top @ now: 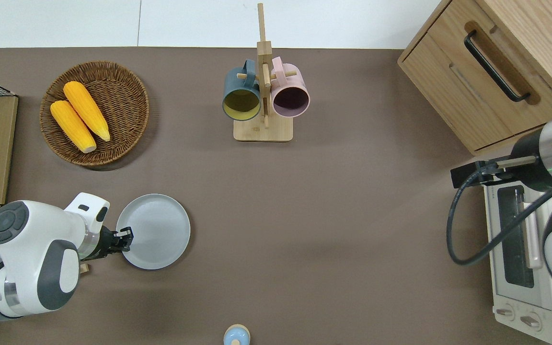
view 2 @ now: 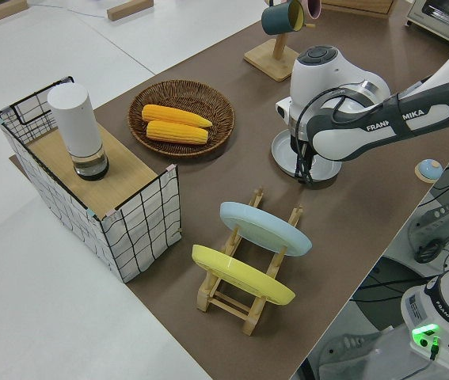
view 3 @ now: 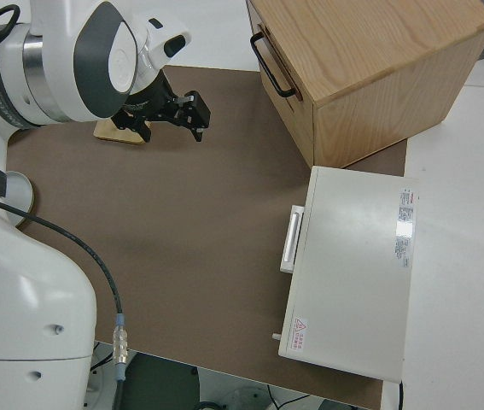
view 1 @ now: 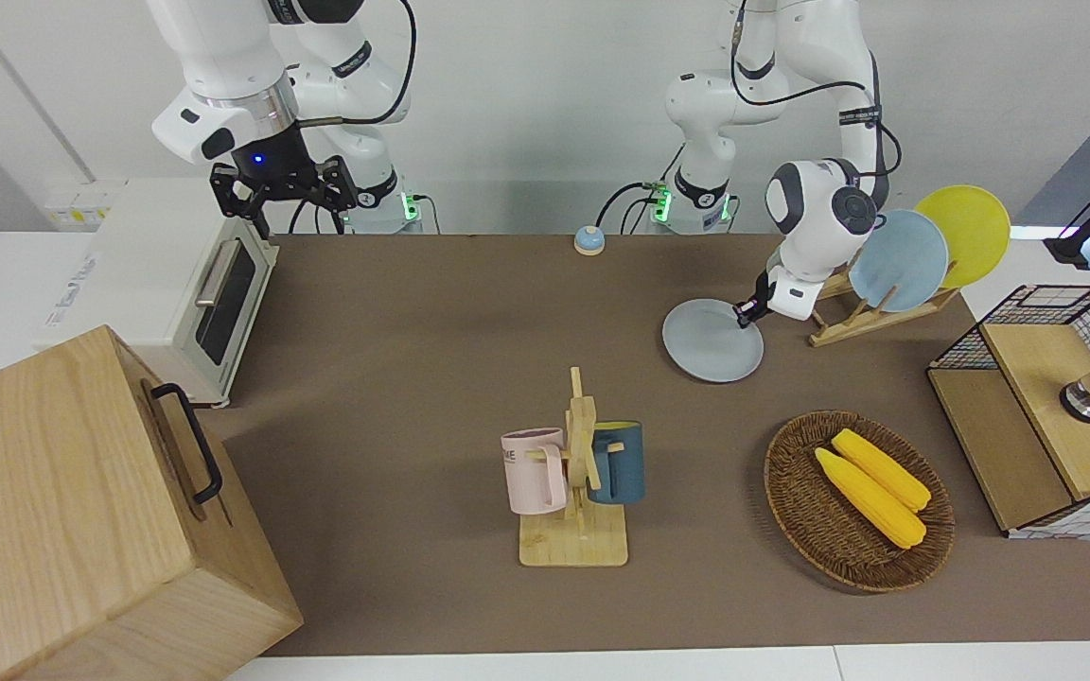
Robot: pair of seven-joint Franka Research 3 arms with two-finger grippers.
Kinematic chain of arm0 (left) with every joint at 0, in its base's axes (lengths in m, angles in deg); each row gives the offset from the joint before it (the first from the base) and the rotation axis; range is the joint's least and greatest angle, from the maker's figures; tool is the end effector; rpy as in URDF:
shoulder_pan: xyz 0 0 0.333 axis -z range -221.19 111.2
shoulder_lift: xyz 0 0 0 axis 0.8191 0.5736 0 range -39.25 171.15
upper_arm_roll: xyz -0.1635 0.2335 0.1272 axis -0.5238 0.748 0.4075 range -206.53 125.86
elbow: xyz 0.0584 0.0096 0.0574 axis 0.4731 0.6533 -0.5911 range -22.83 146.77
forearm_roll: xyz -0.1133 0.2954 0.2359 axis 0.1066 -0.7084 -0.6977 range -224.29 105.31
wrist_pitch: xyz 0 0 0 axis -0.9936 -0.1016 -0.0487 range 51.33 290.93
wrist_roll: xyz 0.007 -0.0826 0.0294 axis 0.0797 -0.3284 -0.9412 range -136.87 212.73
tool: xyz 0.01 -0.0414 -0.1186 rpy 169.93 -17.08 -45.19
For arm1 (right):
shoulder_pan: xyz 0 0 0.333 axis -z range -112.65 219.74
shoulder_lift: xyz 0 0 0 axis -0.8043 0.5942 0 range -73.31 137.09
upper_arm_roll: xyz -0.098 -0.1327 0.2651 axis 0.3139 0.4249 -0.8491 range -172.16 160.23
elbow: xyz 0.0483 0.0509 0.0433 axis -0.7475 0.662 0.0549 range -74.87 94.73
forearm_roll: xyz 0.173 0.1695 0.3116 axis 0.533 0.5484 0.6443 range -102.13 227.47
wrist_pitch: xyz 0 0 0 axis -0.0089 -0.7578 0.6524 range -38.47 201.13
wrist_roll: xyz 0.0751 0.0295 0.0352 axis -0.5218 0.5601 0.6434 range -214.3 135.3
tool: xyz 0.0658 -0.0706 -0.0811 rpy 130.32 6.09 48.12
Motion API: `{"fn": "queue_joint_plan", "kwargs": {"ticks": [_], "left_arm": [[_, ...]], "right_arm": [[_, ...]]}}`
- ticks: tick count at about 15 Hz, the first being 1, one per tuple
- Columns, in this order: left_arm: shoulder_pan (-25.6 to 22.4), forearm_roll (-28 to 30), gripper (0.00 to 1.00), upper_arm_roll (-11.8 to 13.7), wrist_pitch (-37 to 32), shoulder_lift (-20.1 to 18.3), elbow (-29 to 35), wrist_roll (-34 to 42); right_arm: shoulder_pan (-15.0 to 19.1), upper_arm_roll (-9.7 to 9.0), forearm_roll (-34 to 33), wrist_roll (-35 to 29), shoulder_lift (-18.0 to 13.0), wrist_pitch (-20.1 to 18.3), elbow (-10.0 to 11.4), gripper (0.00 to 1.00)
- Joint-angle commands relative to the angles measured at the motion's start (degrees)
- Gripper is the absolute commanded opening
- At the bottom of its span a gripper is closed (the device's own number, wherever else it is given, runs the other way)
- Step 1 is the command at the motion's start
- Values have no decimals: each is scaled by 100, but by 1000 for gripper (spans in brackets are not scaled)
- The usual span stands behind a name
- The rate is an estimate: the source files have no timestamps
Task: Pick gray plate from table and place it on lower plate rack with left arm
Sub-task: 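Grasp the near edge of the gray plate with the left gripper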
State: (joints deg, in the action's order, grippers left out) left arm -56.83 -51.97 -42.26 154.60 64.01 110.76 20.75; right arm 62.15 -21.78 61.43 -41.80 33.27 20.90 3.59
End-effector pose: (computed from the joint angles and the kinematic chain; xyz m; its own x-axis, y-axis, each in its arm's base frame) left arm 0.4552 -0.0066 0.2752 0.9091 0.3695 -0.1926 0.3818 -0.9237 0.0303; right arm 0.5498 0.0647 0.6203 0.9960 0.0837 -0.0327 0.0843 -0.9963 0.0163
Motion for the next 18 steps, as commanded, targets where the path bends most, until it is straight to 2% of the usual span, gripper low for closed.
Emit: {"fn": "queue_joint_plan", "kwargs": {"ticks": [1,13,15,18], "left_arm": [[-27,83,0,-71,135,80,87,-23],[-53,4,0,-44,-23,18,-176,39],[-53,-109,0,17,-460,-8,-413,-14],[-53,-837,0,52,-1260,-8,-1001,-31]], "right_arm": [[106,-98,-8,-69,-15,-81,-51,983],[106,-98,-8,-69,-15,-81,-51,983],[106,-98,-8,-69,-15,-81,-51,983],[106,-98,-8,-69,-15,-81,-51,983]]}}
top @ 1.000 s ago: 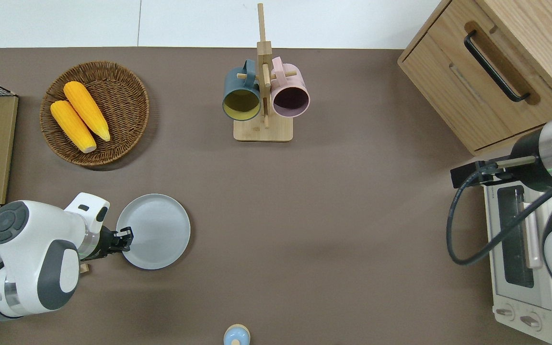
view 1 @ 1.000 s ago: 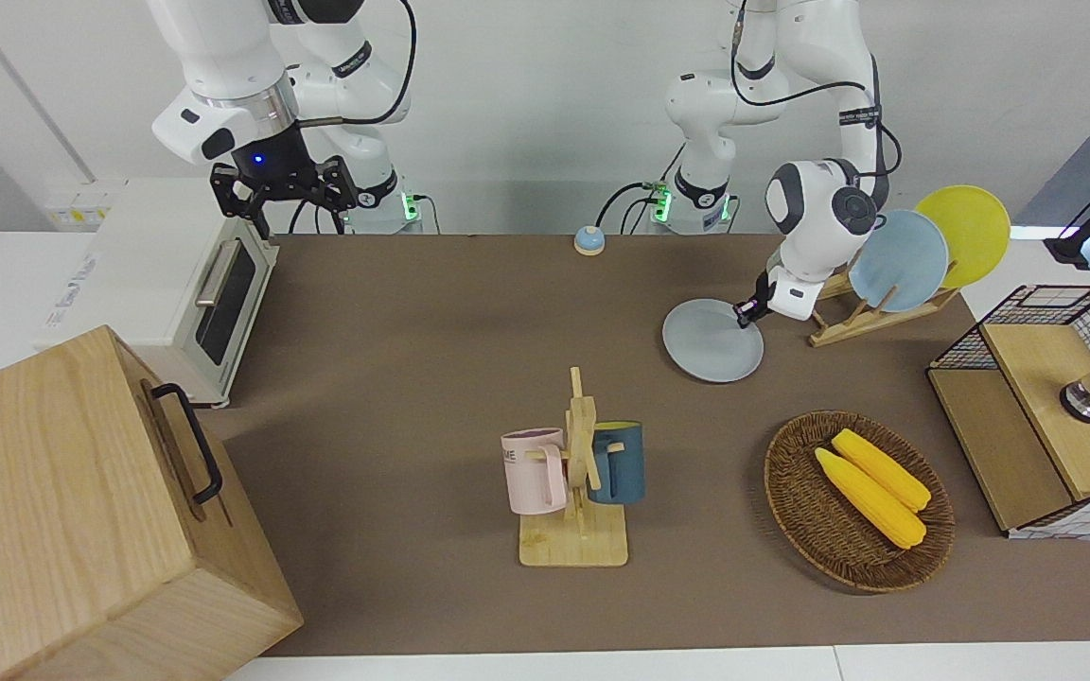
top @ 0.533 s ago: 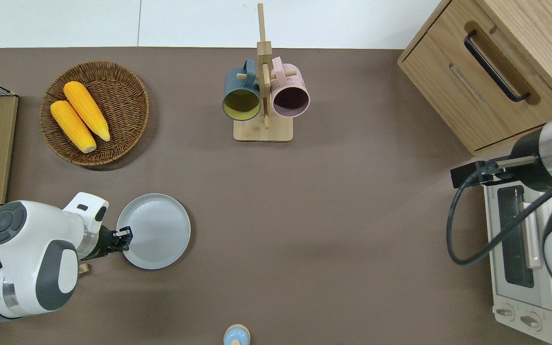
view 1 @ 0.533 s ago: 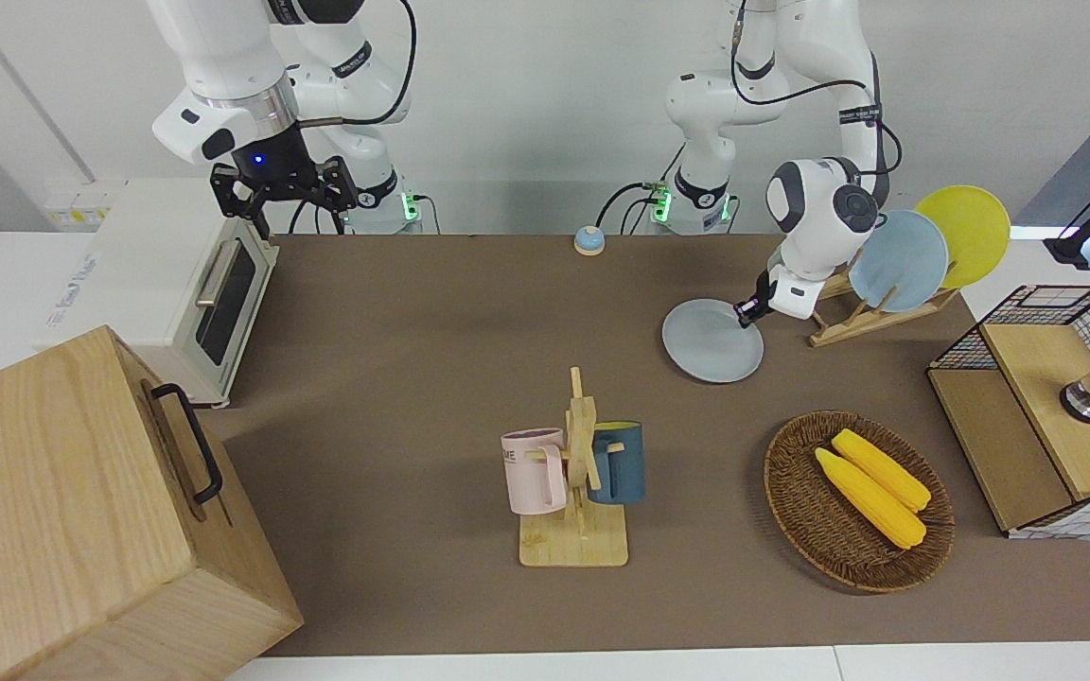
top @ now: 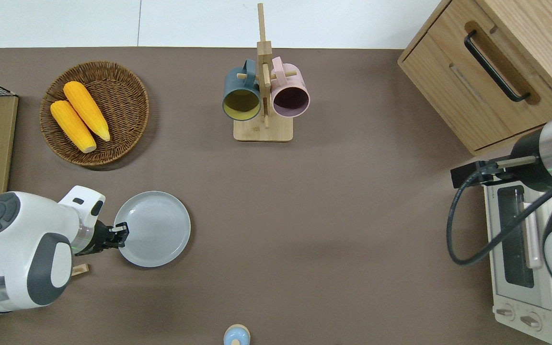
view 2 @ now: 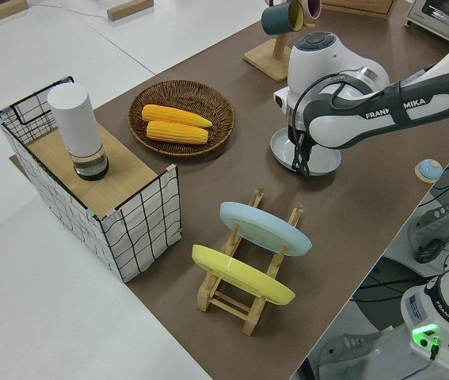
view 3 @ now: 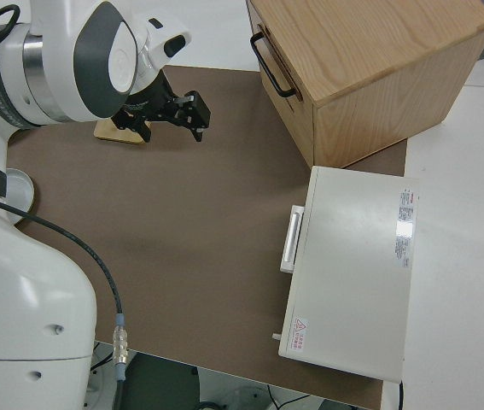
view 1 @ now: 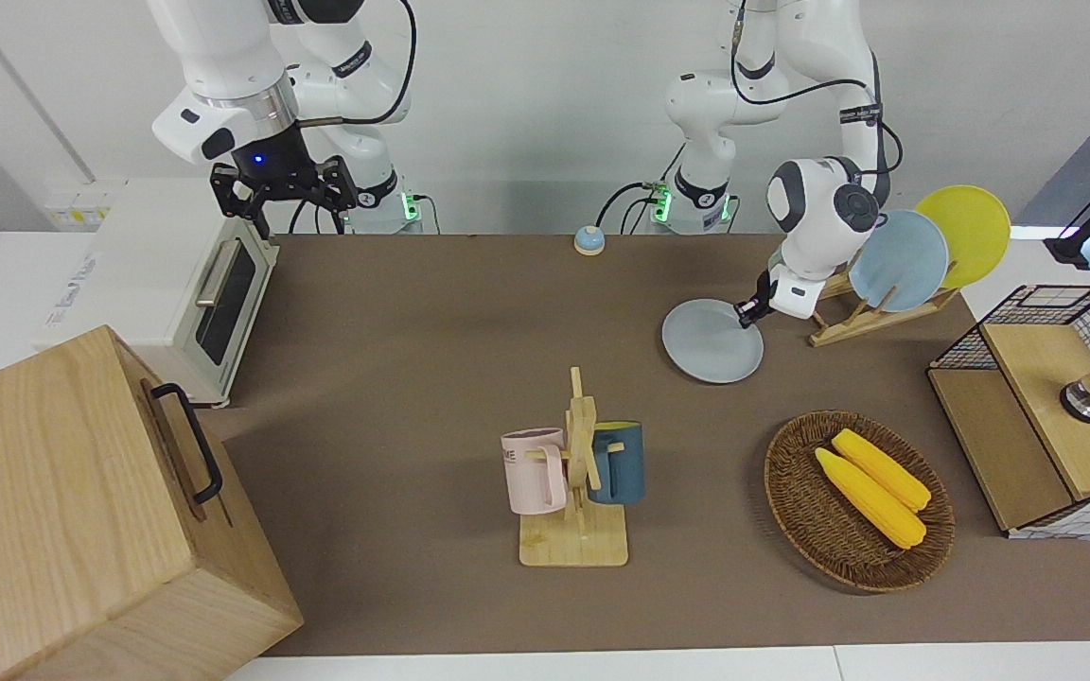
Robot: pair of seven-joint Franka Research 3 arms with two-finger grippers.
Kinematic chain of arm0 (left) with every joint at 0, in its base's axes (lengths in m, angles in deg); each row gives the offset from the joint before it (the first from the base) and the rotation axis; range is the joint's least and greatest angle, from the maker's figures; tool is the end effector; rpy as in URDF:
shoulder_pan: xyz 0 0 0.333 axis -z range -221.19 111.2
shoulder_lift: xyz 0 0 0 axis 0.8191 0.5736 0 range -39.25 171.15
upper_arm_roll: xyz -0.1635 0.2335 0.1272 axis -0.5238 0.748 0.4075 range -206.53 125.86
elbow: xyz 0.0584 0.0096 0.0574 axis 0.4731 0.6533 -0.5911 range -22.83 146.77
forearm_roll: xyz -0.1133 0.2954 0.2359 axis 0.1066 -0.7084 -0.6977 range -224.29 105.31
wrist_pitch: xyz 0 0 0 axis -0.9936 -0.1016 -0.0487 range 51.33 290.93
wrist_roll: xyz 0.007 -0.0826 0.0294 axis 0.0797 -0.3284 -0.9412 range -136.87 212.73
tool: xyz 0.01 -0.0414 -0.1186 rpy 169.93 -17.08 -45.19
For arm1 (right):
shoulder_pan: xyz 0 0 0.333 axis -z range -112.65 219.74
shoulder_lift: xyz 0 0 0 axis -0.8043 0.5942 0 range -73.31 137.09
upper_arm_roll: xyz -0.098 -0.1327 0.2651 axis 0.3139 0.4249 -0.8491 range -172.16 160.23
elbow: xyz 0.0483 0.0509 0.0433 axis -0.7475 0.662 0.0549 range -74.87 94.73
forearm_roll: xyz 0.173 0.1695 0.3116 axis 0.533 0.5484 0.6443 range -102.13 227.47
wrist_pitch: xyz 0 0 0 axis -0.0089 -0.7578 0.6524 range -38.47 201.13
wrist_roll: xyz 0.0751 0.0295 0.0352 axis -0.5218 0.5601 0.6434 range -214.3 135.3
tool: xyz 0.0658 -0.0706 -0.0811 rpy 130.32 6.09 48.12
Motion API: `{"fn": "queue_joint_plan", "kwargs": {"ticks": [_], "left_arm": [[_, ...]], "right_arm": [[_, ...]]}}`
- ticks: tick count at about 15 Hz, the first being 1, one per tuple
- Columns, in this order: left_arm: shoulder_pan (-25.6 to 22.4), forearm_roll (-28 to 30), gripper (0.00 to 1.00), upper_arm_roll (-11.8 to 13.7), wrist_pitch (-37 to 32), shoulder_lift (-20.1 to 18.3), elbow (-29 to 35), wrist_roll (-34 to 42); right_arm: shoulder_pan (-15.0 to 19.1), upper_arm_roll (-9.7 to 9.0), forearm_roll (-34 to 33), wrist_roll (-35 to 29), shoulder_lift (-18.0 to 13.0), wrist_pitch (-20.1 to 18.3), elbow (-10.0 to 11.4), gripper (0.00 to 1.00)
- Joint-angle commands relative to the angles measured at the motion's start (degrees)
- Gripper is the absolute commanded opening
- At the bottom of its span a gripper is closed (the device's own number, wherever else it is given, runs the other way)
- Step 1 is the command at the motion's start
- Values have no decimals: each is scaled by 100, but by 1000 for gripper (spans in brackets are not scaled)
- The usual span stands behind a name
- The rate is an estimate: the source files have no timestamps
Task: Pick gray plate from table and place it on lower plate rack with left arm
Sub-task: 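Lift the gray plate and carry it toward the wooden plate rack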
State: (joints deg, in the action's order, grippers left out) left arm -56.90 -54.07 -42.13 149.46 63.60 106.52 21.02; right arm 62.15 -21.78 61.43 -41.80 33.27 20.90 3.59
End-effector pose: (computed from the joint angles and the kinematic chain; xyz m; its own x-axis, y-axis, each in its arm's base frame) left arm 0.4696 -0.0046 0.3016 0.9198 0.3413 -0.1934 0.3499 -0.9367 0.0113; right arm 0.5498 0.0647 0.6203 0.9960 0.0837 -0.0327 0.0843 -0.9963 0.0163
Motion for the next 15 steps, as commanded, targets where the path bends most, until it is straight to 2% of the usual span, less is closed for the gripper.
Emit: {"fn": "queue_joint_plan", "kwargs": {"ticks": [1,5,9,12,15], "left_arm": [[-46,-752,0,48,-958,33,-772,-93],[-46,-1217,0,48,-1705,24,-1335,-172],[-11,-2429,0,39,-2540,-46,-1757,-427],[15,-2817,0,48,-2927,-37,-2021,-427],[68,-3494,0,-49,-3349,-37,-2074,-436]], "right_arm": [[106,-98,-8,-69,-7,-81,-51,983],[106,-98,-8,-69,-15,-81,-51,983],[106,-98,-8,-69,-15,-81,-51,983],[106,-98,-8,-69,-15,-81,-51,983],[106,-98,-8,-69,-15,-81,-51,983]]}}
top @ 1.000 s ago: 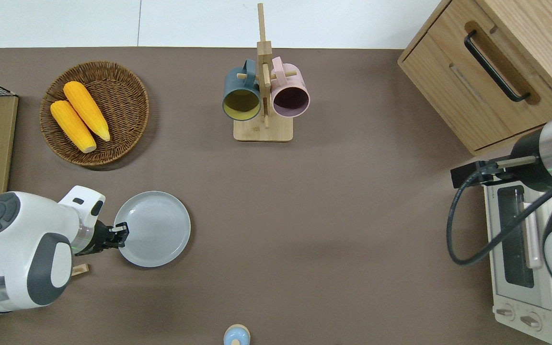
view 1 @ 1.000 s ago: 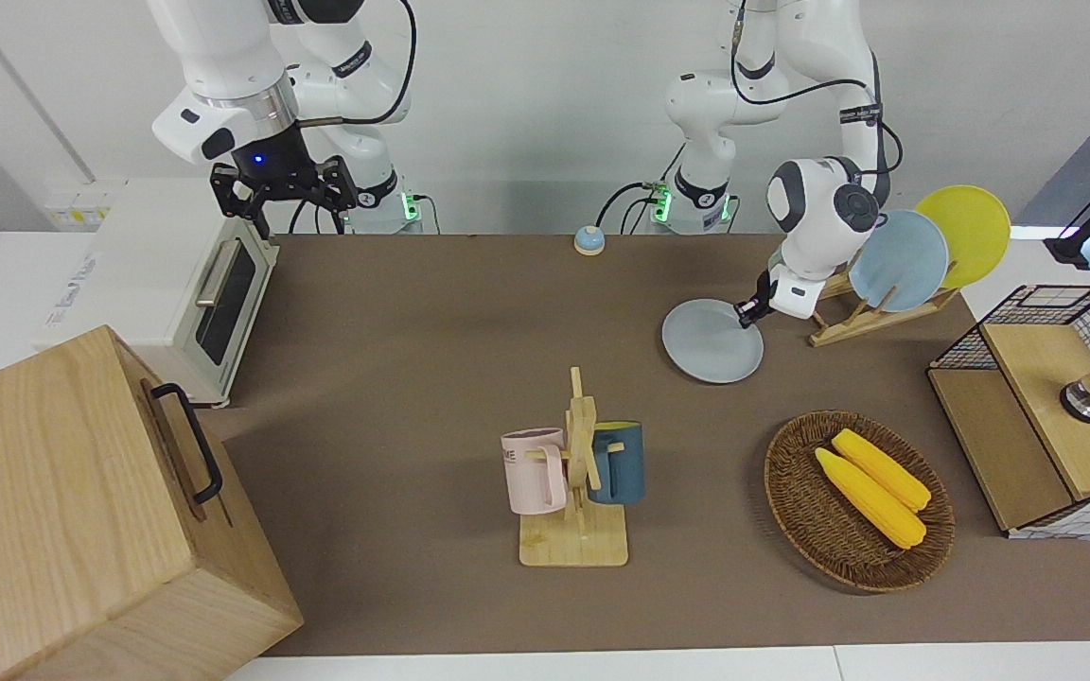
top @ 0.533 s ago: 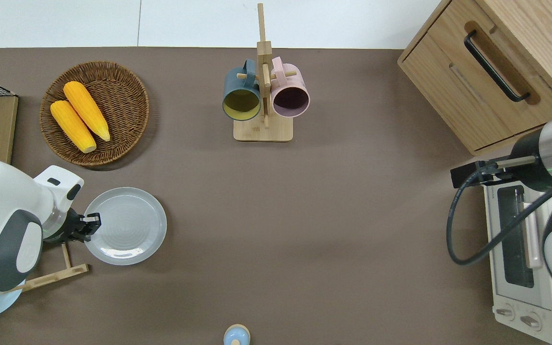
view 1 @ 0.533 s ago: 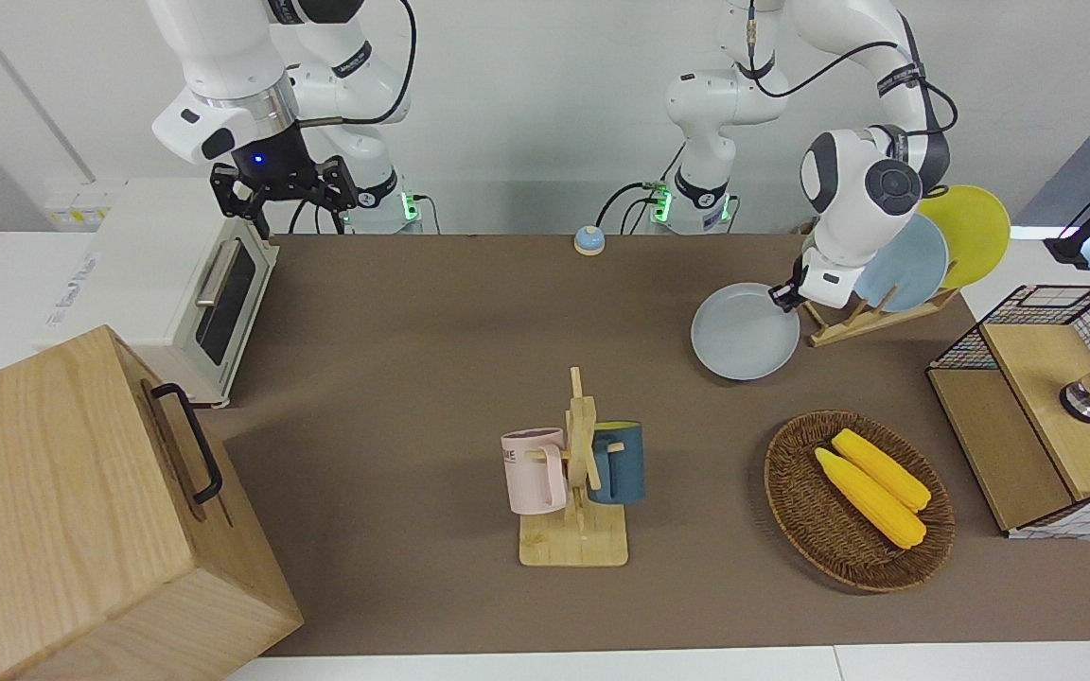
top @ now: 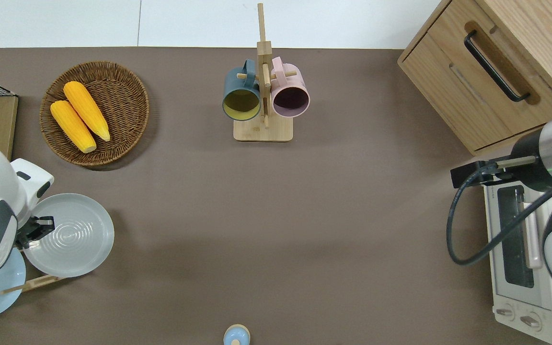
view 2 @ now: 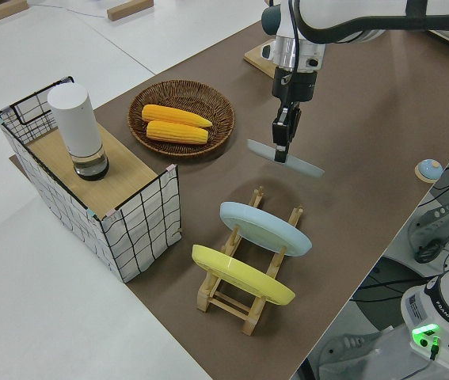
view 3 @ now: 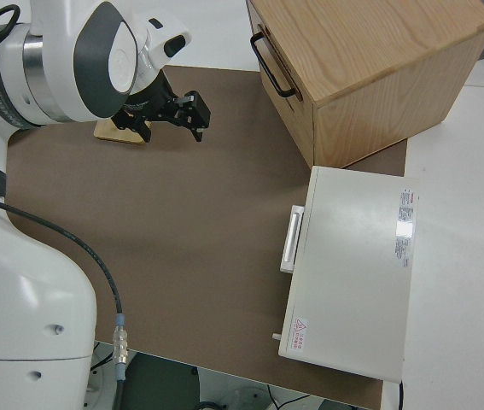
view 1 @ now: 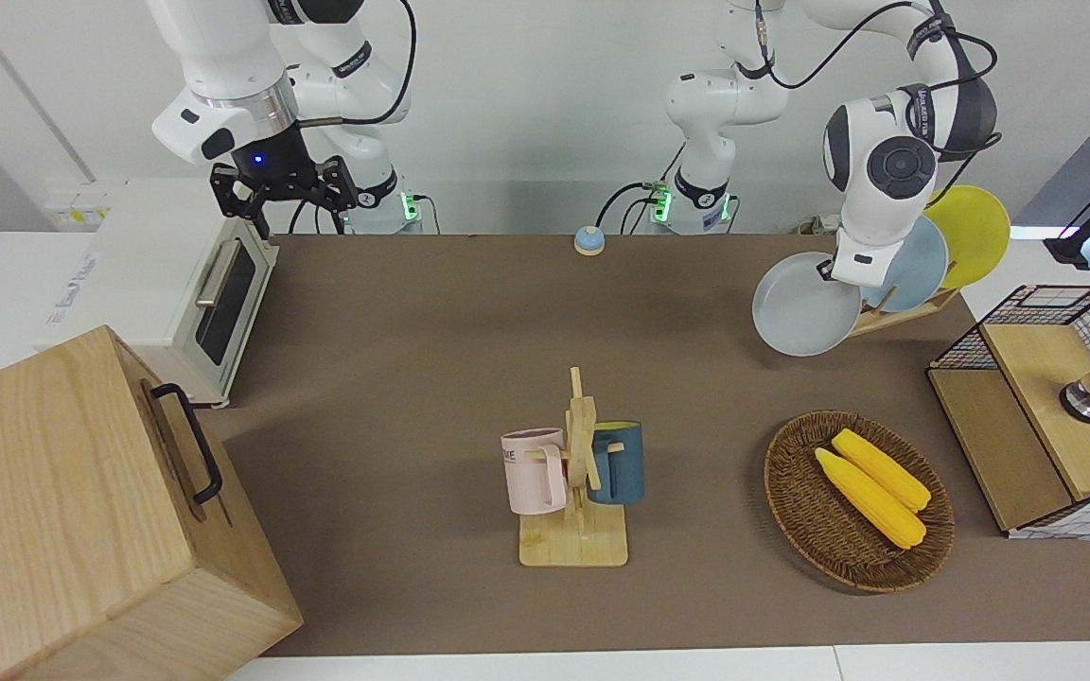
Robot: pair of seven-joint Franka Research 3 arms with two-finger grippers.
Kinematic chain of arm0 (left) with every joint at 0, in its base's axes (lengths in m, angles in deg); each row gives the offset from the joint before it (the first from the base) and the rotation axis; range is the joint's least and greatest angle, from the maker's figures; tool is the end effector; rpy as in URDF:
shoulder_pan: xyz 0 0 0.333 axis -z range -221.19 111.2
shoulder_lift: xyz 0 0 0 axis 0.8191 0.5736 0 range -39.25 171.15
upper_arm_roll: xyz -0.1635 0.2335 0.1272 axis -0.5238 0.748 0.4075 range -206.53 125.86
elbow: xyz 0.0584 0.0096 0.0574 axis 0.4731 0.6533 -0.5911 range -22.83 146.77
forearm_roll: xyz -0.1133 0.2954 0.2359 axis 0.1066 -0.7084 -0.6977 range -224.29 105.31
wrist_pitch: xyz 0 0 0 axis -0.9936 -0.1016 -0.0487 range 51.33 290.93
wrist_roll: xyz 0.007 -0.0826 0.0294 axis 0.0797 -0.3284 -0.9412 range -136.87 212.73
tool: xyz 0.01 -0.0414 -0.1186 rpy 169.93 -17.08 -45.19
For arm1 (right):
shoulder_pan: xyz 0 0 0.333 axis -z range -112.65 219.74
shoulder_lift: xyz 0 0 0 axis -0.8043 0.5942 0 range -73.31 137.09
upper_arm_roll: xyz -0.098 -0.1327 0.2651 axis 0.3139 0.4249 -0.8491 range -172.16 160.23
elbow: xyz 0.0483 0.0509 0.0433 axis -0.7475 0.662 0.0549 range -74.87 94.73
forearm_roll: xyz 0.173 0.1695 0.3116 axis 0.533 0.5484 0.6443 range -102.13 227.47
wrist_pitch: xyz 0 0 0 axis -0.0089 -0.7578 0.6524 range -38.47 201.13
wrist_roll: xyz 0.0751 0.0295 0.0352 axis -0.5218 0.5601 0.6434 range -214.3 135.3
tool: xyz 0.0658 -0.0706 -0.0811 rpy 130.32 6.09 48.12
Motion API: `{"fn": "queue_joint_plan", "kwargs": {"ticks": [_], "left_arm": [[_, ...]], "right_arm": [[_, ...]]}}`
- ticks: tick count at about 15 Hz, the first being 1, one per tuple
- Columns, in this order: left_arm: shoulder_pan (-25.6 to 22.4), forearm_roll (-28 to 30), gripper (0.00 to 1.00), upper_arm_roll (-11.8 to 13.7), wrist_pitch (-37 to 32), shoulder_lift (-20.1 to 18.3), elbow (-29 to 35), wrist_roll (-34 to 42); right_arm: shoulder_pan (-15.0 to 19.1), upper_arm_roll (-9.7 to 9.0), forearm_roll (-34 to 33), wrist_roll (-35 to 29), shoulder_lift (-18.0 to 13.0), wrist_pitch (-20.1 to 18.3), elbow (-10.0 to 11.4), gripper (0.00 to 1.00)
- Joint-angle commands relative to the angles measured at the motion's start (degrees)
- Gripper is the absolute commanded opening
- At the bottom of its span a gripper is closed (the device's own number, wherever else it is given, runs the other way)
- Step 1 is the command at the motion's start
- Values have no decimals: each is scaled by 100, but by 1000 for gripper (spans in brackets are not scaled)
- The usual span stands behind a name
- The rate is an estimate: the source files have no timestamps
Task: Pick gray plate from table and place it on lower plate rack with left arm
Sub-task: 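Lift the gray plate and carry it toward the wooden plate rack, then lower the gray plate upright into the lower slot of the rack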
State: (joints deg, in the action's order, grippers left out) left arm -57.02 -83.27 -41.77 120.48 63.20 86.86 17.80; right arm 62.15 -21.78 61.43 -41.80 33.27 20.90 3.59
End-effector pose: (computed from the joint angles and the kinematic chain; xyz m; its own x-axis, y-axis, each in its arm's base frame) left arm 0.4989 0.0529 0.4308 0.9364 0.2961 -0.1882 0.1811 -0.8673 -0.4636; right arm 0.5498 0.0647 0.6203 0.9960 0.0837 -0.0327 0.0843 -0.9963 0.0163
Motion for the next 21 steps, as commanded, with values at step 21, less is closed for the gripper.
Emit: {"fn": "queue_joint_plan", "kwargs": {"ticks": [21], "left_arm": [[18,-2386,0,-753,-1455,257,278,-1325]], "right_arm": [[106,-98,-8,-69,-15,-81,-51,983]]}}
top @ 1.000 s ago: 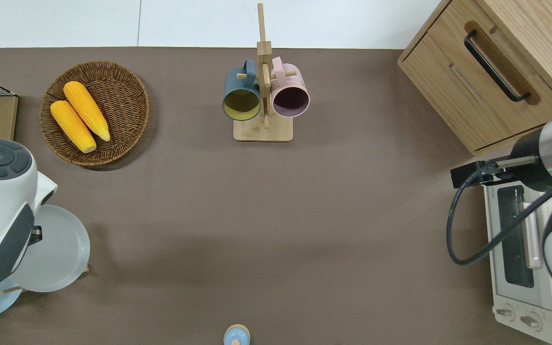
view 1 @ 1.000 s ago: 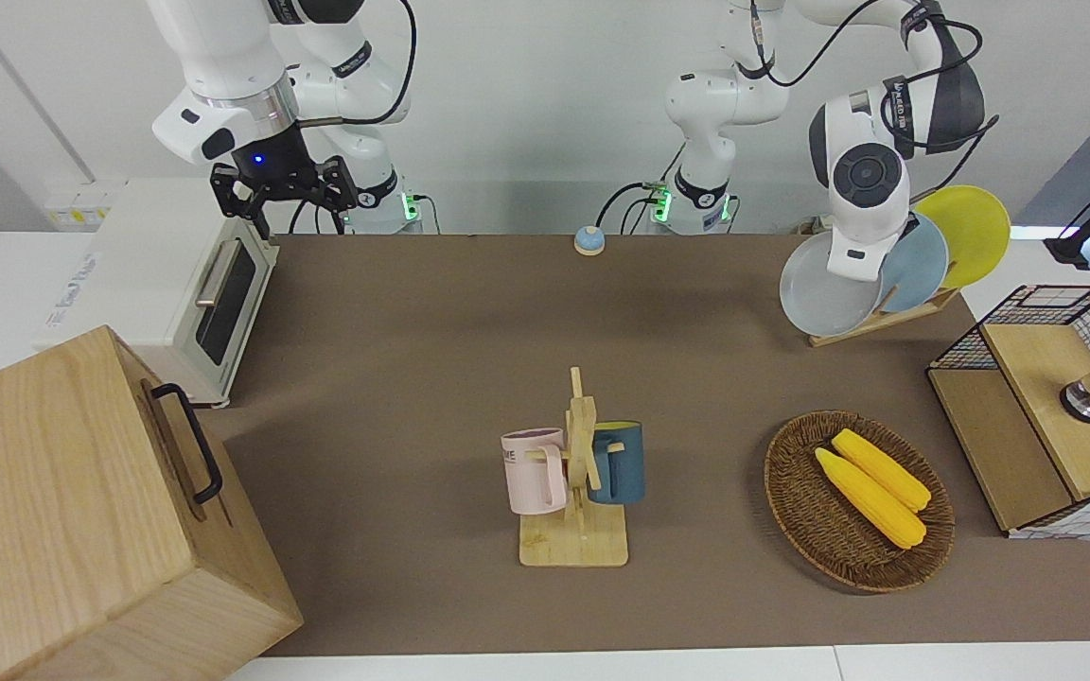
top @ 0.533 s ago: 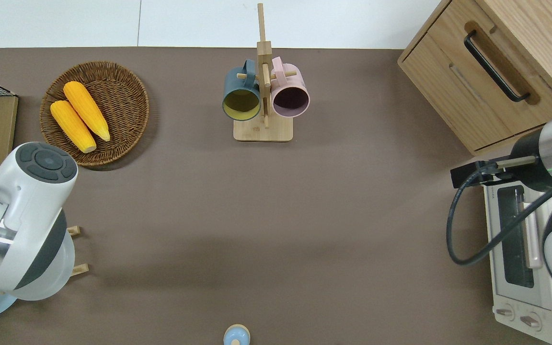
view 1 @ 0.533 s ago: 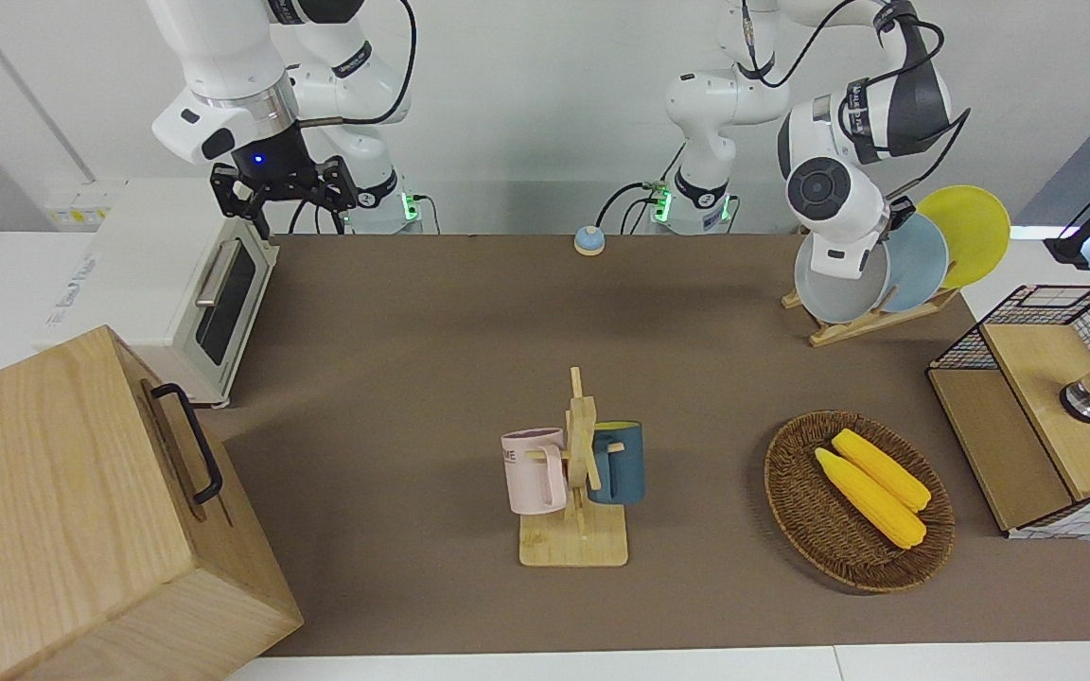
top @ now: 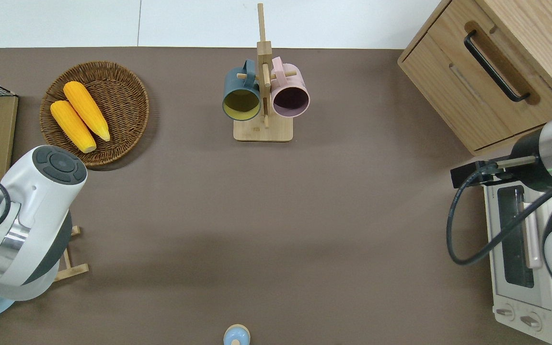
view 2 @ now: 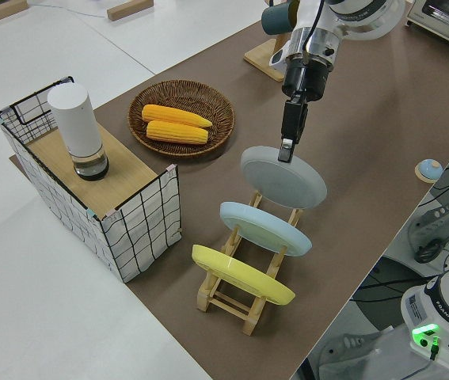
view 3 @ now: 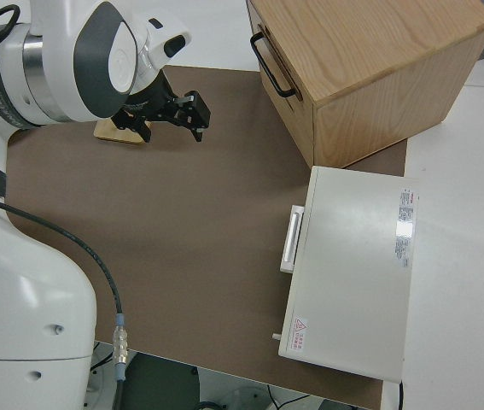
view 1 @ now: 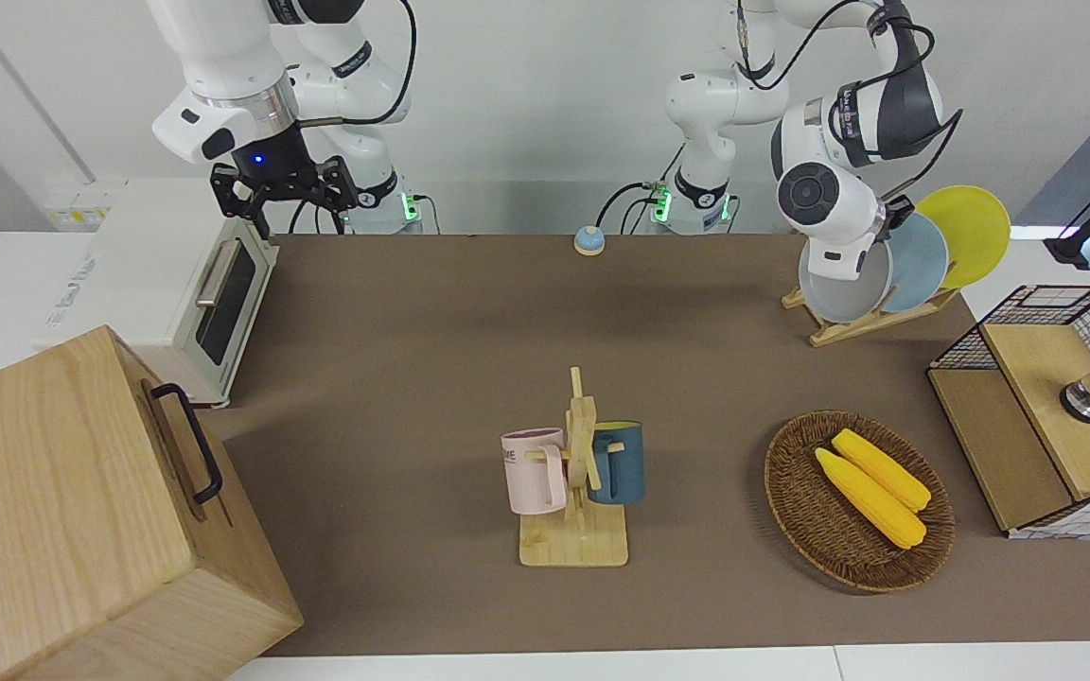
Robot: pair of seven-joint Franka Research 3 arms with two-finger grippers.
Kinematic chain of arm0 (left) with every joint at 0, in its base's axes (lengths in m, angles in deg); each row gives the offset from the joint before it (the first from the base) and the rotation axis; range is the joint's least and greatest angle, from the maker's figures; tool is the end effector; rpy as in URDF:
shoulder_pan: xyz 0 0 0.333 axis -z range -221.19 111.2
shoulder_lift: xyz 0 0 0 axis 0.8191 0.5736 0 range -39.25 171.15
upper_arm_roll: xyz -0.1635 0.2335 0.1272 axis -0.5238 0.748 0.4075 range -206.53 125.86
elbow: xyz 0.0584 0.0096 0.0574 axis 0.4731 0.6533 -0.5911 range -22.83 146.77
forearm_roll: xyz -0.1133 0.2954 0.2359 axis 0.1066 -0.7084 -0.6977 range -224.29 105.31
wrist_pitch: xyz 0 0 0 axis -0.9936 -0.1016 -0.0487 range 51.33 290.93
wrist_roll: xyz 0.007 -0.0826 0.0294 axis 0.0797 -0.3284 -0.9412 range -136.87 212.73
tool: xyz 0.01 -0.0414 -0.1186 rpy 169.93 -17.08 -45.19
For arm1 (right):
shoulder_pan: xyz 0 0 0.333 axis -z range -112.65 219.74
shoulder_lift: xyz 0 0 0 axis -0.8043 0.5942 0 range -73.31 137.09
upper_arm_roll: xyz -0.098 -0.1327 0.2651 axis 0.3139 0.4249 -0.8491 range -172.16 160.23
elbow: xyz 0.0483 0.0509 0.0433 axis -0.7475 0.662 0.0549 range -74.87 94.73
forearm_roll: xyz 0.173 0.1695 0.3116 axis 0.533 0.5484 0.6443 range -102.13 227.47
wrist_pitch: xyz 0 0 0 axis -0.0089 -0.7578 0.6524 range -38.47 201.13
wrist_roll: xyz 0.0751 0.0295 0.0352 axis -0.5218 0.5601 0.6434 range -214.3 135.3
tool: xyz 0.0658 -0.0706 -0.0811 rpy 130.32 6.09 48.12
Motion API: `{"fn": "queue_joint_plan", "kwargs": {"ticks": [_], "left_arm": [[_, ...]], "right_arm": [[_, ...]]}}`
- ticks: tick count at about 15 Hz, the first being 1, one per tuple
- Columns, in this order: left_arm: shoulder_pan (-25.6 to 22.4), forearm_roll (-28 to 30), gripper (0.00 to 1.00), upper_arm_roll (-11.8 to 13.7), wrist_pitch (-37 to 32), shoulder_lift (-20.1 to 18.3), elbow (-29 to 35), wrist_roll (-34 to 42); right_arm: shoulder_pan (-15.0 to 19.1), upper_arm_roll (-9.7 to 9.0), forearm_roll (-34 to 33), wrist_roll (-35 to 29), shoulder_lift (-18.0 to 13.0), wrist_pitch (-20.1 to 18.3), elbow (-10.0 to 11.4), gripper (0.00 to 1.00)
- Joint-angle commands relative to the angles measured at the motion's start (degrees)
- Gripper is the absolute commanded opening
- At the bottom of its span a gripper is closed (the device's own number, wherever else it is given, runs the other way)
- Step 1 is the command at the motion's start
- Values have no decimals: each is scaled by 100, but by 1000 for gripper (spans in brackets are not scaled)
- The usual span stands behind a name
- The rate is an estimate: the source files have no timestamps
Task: Pick gray plate from table and place it on lower plate rack with left arm
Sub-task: 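Lower the gray plate upright into the lower slot of the rack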
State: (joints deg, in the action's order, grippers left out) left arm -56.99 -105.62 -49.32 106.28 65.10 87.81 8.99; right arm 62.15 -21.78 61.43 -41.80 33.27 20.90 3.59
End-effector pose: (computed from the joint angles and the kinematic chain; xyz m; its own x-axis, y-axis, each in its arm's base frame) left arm 0.4839 0.0414 0.4327 0.9285 0.3331 -0.1643 0.0524 -0.5554 -0.8299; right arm 0.5498 0.0647 0.6203 0.9960 0.0837 -0.0327 0.0843 -0.9963 0.0163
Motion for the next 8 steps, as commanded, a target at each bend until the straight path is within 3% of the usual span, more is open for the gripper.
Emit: {"fn": "queue_joint_plan", "kwargs": {"ticks": [1,7,8], "left_arm": [[15,-133,0,-7,-35,85,210,-629],[41,68,0,-7,-17,129,315,-736],[41,147,88,-7,-8,129,324,-745]], "right_arm": [[106,-98,-8,-69,-7,-81,-51,983],[106,-98,-8,-69,-15,-81,-51,983],[106,-98,-8,-69,-7,-81,-51,983]]}}
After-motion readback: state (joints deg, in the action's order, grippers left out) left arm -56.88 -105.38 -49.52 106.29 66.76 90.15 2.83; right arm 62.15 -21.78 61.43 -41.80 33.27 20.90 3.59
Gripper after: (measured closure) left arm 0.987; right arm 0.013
